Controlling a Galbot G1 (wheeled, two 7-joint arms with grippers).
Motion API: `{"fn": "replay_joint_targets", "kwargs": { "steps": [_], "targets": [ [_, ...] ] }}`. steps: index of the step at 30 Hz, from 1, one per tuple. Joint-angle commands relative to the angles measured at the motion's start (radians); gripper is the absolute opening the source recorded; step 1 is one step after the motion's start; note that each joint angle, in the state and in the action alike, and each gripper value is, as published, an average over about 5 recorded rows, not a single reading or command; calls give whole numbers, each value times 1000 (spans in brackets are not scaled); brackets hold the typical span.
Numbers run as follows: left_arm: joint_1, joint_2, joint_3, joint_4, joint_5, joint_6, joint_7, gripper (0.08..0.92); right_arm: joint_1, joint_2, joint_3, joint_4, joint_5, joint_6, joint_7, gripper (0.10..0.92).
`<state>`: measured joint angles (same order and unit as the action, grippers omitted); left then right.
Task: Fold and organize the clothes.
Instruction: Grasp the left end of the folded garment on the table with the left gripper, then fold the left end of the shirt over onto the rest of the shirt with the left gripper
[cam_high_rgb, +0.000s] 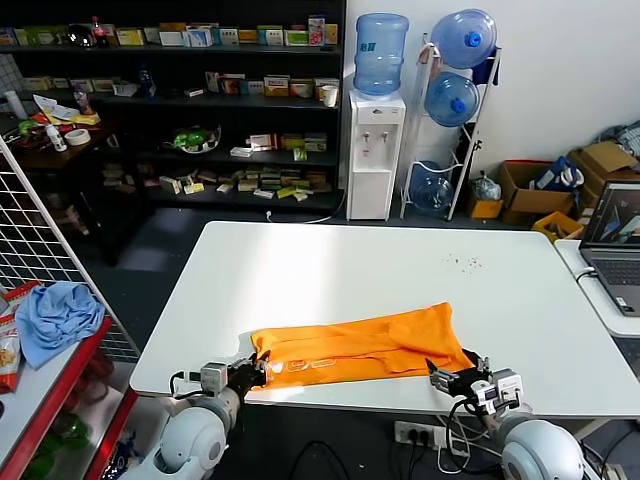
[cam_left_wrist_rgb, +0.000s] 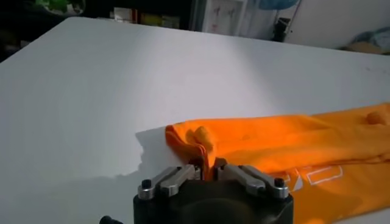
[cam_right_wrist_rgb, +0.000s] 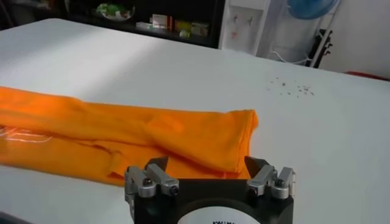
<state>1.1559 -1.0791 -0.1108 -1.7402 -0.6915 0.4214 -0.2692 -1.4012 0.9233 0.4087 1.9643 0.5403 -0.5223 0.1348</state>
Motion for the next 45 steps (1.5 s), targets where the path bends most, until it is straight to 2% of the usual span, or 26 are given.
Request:
{"fn": "replay_joint_targets", "kwargs": {
  "steps": [1, 4, 13, 16, 18, 23, 30, 36, 45],
  "targets": [
    [-27, 71, -53, 6, -38, 22, -1, 180, -1, 3, 3, 9, -3, 5, 3, 823],
    [-54, 127, -108, 43, -67, 27, -7, 137, 3, 8, 3, 12, -10, 13, 4, 823],
    [-109, 292, -250, 160, -87, 6, -4, 133, 11, 26, -8, 2, -39, 36, 3, 823],
    [-102, 313, -261, 130, -71, -4, -5, 133, 14, 34, -15, 0, -58, 49, 4, 823],
    [-89, 310, -246, 64, -64, -4, -12, 133, 16, 42, -20, -7, -89, 70, 7, 823],
    [-62, 239, -157, -127, -65, 18, -45, 133, 18, 70, -25, -31, -176, 146, 28, 823],
    [-96, 96, 21, -227, -90, 58, -85, 133, 1, 103, -5, -46, -255, 209, 48, 823],
    [-177, 14, 159, -188, -107, 70, -103, 133, -10, 116, 0, -61, -283, 221, 46, 823],
    [-284, -164, 259, -27, -80, 59, -104, 133, 2, 132, 10, -90, -280, 226, 46, 823]
  ]
}}
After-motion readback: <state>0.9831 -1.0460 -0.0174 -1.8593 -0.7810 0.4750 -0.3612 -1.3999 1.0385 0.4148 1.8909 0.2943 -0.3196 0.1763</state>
